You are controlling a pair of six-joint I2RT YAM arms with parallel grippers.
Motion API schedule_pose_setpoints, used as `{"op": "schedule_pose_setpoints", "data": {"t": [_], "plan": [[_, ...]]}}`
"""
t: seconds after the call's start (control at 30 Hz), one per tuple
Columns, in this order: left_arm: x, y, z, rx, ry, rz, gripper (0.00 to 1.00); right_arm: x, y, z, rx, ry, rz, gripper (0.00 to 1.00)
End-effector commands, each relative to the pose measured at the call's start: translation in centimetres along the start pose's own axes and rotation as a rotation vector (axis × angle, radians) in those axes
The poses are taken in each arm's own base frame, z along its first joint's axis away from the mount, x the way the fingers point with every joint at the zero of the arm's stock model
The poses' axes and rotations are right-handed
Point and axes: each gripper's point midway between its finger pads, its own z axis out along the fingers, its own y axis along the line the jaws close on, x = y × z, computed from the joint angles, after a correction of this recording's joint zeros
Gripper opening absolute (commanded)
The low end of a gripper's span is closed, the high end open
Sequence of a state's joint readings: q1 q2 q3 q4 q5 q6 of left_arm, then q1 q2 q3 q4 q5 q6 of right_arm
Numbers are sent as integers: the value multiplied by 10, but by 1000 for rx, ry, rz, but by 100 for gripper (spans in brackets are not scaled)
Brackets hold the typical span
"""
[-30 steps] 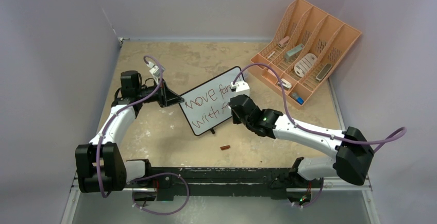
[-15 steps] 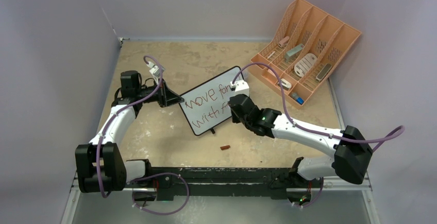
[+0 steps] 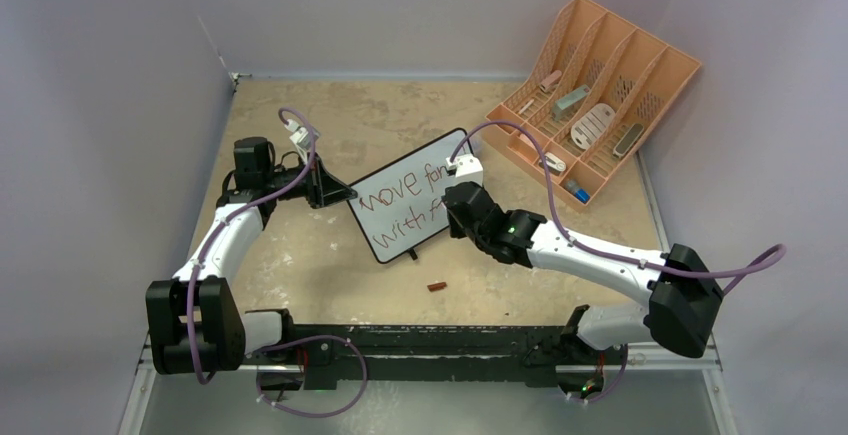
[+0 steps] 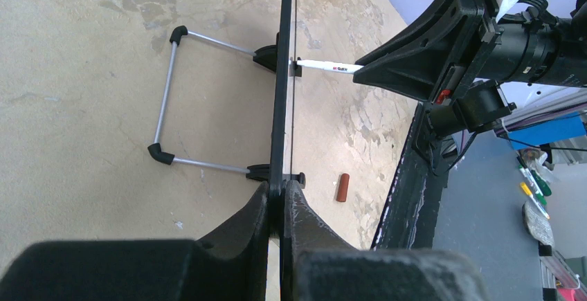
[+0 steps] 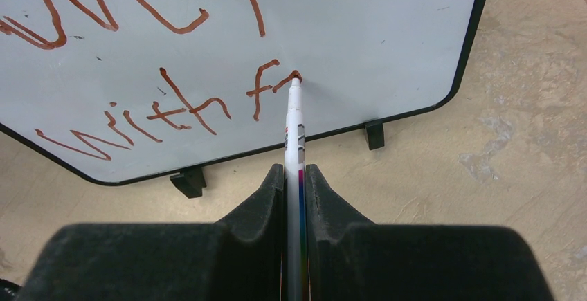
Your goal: Write a sentence on the whiteboard
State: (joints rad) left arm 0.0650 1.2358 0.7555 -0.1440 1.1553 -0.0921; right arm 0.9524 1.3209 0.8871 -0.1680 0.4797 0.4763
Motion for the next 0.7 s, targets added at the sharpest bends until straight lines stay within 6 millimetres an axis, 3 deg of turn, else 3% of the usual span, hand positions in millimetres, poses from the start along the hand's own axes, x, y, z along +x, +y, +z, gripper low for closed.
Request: {"op": "schedule_pose_setpoints", "data": {"t": [0.0, 0.67], "plan": [[-9, -2, -3, -1, -24, 55, 0, -37, 13, -8, -54, -100, 41, 0], [-10, -1, -3, -5, -24, 54, 0, -11, 18, -5, -93, -10, 15, 0]]}}
